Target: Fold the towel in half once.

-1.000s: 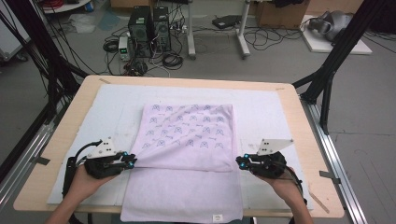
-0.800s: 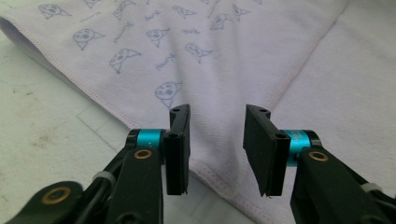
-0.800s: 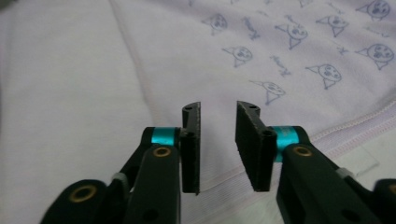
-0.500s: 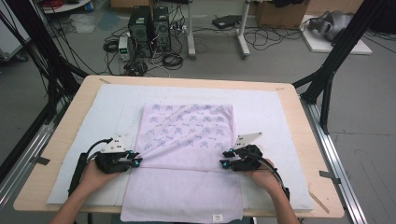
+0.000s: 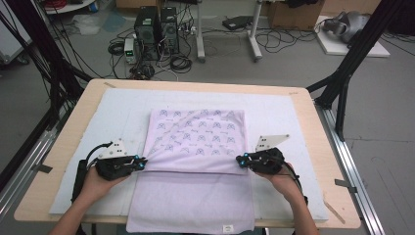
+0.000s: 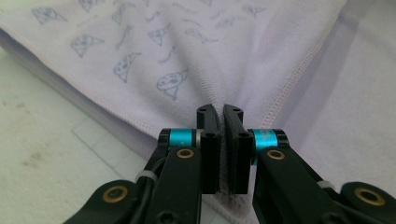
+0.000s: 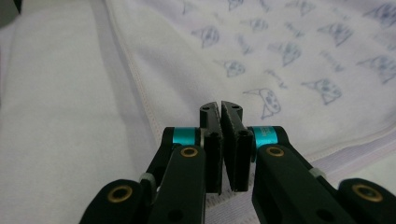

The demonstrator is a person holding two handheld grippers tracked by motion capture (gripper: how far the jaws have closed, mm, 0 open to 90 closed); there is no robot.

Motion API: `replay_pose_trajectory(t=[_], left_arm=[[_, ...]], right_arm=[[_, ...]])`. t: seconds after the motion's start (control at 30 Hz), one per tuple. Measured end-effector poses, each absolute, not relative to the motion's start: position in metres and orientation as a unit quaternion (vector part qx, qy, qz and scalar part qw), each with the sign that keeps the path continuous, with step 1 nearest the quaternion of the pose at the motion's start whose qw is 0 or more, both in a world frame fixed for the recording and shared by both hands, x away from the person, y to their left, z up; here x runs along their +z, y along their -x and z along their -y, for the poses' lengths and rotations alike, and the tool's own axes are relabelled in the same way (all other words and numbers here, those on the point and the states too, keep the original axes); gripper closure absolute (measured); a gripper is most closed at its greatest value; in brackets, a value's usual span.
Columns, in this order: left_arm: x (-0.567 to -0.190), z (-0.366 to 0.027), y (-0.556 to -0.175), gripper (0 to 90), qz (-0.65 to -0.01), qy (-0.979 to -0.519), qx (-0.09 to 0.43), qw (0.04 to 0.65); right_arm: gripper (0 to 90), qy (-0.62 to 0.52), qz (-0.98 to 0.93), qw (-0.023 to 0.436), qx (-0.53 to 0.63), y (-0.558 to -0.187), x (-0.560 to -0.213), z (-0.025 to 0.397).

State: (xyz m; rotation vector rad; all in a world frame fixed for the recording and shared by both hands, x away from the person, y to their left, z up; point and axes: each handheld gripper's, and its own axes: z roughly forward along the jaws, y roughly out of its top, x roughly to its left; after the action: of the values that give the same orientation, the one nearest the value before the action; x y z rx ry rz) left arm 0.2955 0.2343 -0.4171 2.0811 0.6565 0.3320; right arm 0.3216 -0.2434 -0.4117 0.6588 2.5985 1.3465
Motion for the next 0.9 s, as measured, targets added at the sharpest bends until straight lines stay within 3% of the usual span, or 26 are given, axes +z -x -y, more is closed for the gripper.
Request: replay_pose_trajectory(t=[0.23,0.5,0.53,0.6,0.73,0.9], left_arm=[[-0.403,-0.230,-0.283,85.6,-0.267,-0.836,0.125,0.463],[-0.393,-0.231,-0.222,85.3,-0.236,-0.834,0.133,0.480],[-0.393,-0.232,-0.217,84.0,-0.233,-0.836,0.127,0.480],[-0.394,-0.232,-0.213,70.5,-0.234,-0.842,0.127,0.469],[-0.398,-0.233,-0.227,58.6,-0.247,-0.843,0.137,0.458],[-0.402,-0.235,-0.268,57.4,-0.275,-0.831,0.156,0.459]], right_arm=[[87.3,-0.208,-0.853,0.082,0.471,-0.305,-0.393,0.258],[87.4,-0.148,-0.866,0.051,0.475,-0.249,-0.379,0.270],[86.5,-0.141,-0.862,0.047,0.485,-0.242,-0.375,0.273],[79.0,-0.134,-0.858,0.032,0.495,-0.235,-0.372,0.278],[72.3,-0.168,-0.855,0.045,0.489,-0.249,-0.378,0.282],[64.2,-0.223,-0.855,0.075,0.462,-0.288,-0.389,0.275]])
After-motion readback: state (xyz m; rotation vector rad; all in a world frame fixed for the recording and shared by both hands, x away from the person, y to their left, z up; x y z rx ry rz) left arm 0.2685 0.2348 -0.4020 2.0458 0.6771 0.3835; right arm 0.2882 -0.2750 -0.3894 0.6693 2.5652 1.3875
